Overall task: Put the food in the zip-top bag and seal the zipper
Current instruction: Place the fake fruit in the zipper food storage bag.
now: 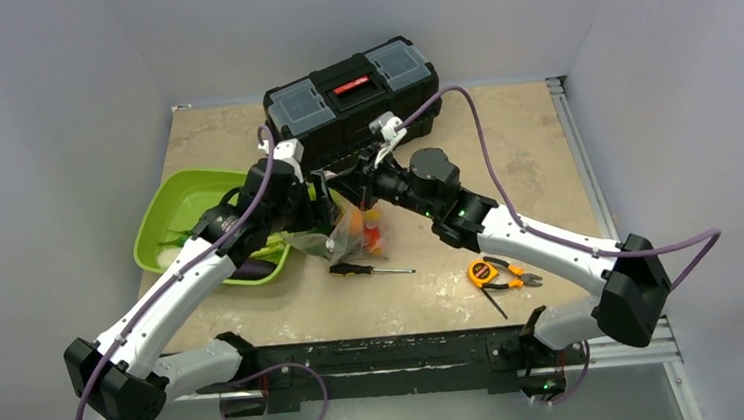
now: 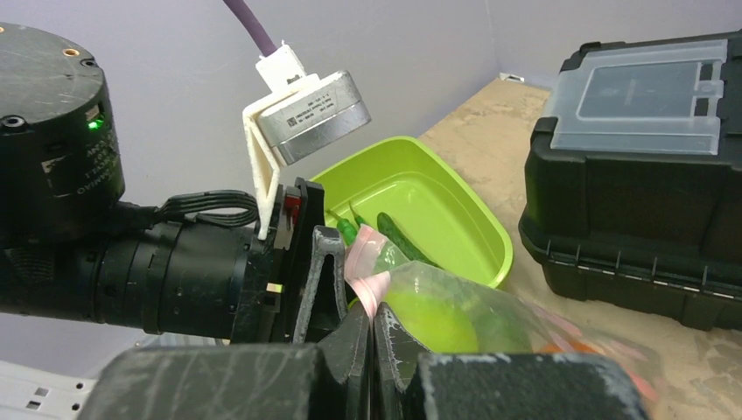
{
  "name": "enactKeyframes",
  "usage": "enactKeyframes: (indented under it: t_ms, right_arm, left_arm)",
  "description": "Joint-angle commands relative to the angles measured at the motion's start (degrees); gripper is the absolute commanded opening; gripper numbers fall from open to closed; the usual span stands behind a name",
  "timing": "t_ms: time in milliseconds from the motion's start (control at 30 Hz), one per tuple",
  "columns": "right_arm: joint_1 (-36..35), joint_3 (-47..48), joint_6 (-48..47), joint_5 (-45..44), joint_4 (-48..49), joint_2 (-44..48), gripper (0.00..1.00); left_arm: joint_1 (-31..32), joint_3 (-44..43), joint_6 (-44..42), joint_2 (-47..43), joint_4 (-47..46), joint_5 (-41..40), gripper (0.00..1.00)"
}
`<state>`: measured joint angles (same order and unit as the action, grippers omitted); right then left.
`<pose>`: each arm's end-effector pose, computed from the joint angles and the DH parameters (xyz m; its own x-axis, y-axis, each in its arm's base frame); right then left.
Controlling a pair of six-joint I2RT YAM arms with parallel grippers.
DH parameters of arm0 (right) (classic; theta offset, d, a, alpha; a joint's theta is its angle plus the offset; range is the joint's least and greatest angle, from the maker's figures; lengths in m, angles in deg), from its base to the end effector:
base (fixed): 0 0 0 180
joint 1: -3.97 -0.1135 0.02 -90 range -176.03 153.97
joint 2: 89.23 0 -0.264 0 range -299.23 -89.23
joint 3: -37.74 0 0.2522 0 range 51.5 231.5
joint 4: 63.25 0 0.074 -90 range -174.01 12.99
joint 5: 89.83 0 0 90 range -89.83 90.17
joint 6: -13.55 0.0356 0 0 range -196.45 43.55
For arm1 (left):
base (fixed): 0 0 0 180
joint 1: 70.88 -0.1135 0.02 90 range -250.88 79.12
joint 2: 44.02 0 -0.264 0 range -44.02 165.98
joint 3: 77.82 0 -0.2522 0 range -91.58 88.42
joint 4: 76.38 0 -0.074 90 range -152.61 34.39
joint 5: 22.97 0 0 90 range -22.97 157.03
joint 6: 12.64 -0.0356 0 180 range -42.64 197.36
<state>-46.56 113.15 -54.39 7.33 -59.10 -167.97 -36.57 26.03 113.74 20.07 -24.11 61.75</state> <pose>0.2061 0.2572 0.3593 -0.3090 0.2110 -0.9274 -0.7867 0.4912 0.3739 0.1958 -0.1297 0.3330 -0.7278 -0.2184 -0.6501 0.0889 0.9099 -0.4051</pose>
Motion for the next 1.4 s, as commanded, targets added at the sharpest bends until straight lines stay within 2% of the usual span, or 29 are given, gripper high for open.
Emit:
enactKeyframes:
  t_ms: [0, 67, 100, 267, 333, 433, 533, 633, 700, 800, 967, 1033, 1100, 1167, 1233, 1300, 1367]
  right_arm:
    - [-0.3, 0.4, 0.6, 0.5, 5.7, 3.8, 0.00]
    - [-0.3, 0.4, 0.2, -0.1, 5.2, 4.0, 0.00]
    - [-0.3, 0.4, 0.0, -0.4, 5.0, 4.0, 0.00]
    - [-0.1, 0.6, -0.4, -0.9, 4.5, 3.7, 0.00]
    - [-0.1, 0.7, -0.4, -0.6, 4.3, 3.5, 0.00]
    - [-0.1, 1.0, -0.4, -0.1, 4.0, 3.1, 0.00]
    - [-0.1, 1.2, -0.4, 0.1, 3.9, 3.1, 0.00]
    - [-0.1, 1.3, -0.6, 0.1, 3.6, 3.2, 0.00]
    - [-0.1, 1.3, -0.6, -0.4, 3.1, 3.4, 0.00]
    - [-0.1, 1.1, -1.2, -1.3, 2.2, 4.0, 0.00]
    - [-0.1, 0.8, -1.7, -2.0, 1.8, 3.9, 0.00]
    - [-0.1, 0.8, -2.0, -2.0, 1.7, 3.6, 0.00]
    - [-0.1, 1.2, -2.3, -2.3, 1.4, 3.3, 0.00]
    - [-0.1, 1.6, -2.8, -2.6, 1.0, 3.1, 0.00]
    - [-0.1, 1.8, -3.4, -2.8, 0.7, 3.1, 0.00]
    - [-0.1, 1.9, -3.7, -3.0, 0.4, 3.0, 0.00]
    - [-0.1, 1.9, -3.8, -3.2, 0.0, 3.0, 0.00]
  left_arm:
    - [0.0, 0.0, -1.9, -2.3, -0.9, 1.3, 0.44]
    - [0.0, -0.2, -3.4, -4.3, -0.4, 2.8, 0.65]
    - [0.0, -0.5, -4.0, -5.4, -0.1, 3.7, 0.70]
    - [0.0, -4.0, -7.5, -8.7, 3.4, 10.7, 0.79]
    - [-0.1, -4.8, -8.7, -8.5, 4.2, 13.5, 0.87]
    - [-0.1, -7.8, -9.0, -6.3, 9.3, 14.3, 0.93]
    - [-0.1, -7.1, -8.5, -5.5, 9.3, 12.8, 0.95]
    - [-0.1, -6.8, -7.4, -4.5, 9.1, 12.0, 0.94]
    - [0.0, -6.0, -7.5, -5.7, 7.4, 13.0, 0.88]
    - [-0.1, -4.4, -9.3, -9.6, 4.9, 12.7, 0.76]
    - [-0.1, -2.8, -11.5, -15.5, 8.3, 2.5, 0.52]
    - [-0.3, -2.1, -11.3, -15.8, 9.8, 0.2, 0.47]
    - [-0.4, -1.2, -10.2, -15.2, 10.7, 0.3, 0.48]
    - [-0.5, 0.1, -9.1, -14.4, 10.1, 2.6, 0.61]
    - [-0.5, 2.5, -7.5, -13.8, 8.0, 5.7, 0.67]
    - [-0.5, 4.9, -5.6, -13.4, 5.4, 9.2, 0.67]
    - [-0.5, 6.9, -4.1, -13.1, 2.8, 12.2, 0.60]
